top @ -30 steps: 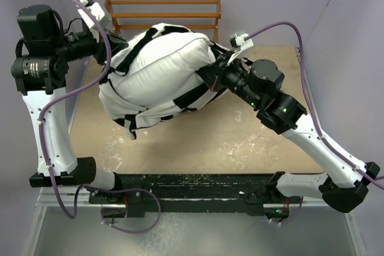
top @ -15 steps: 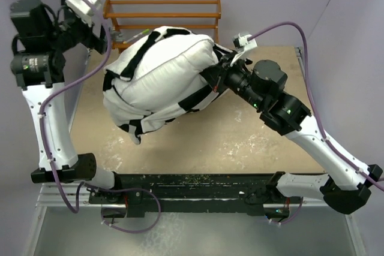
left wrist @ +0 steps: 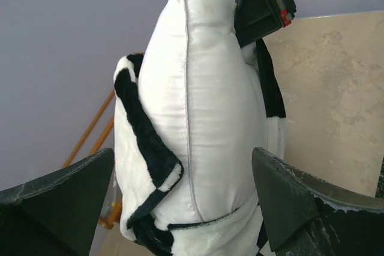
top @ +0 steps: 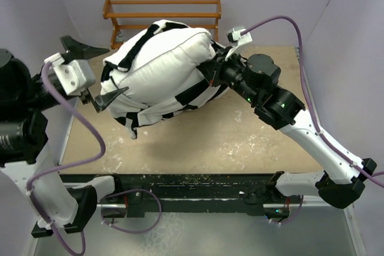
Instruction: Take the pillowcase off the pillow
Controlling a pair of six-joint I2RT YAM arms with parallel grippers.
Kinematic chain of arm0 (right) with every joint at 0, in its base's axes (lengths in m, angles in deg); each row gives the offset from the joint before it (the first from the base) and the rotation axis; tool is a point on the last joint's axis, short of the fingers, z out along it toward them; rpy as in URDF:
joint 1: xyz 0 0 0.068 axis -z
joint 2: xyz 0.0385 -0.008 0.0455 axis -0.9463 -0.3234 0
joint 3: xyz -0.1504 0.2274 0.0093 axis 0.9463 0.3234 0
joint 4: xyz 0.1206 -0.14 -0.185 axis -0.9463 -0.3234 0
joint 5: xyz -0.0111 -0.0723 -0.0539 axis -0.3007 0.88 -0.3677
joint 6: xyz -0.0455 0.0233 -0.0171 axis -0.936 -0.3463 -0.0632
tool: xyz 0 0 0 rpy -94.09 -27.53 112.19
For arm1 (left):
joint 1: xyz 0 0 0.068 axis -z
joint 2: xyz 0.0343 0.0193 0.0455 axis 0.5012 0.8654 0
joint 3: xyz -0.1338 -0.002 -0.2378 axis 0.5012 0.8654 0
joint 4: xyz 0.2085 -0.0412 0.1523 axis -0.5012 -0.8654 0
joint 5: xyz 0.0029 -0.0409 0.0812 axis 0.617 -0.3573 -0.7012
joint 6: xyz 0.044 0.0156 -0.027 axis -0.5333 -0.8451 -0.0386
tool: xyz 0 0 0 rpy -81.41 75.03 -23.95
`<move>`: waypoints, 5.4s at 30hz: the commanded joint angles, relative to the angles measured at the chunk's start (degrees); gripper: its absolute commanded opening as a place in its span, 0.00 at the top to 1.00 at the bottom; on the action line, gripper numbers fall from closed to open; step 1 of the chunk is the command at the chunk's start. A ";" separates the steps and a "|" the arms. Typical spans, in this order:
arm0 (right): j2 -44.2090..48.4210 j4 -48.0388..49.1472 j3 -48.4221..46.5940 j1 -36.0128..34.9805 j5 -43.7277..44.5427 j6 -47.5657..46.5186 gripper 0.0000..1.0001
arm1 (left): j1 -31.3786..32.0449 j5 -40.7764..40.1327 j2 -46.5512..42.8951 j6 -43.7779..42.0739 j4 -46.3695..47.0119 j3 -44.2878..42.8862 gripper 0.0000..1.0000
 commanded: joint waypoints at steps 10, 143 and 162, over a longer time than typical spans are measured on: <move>2.51 3.86 -1.27 0.47 0.50 -1.50 1.00 | -0.12 -5.14 9.05 -3.00 -1.11 8.37 0.28; -5.41 3.83 -17.70 7.34 -7.78 18.74 1.00 | 5.06 -14.96 4.99 36.51 43.01 8.81 1.00; 1.64 -6.23 -18.49 6.92 0.15 -3.39 0.25 | 5.10 -7.32 11.27 37.08 34.78 2.47 1.00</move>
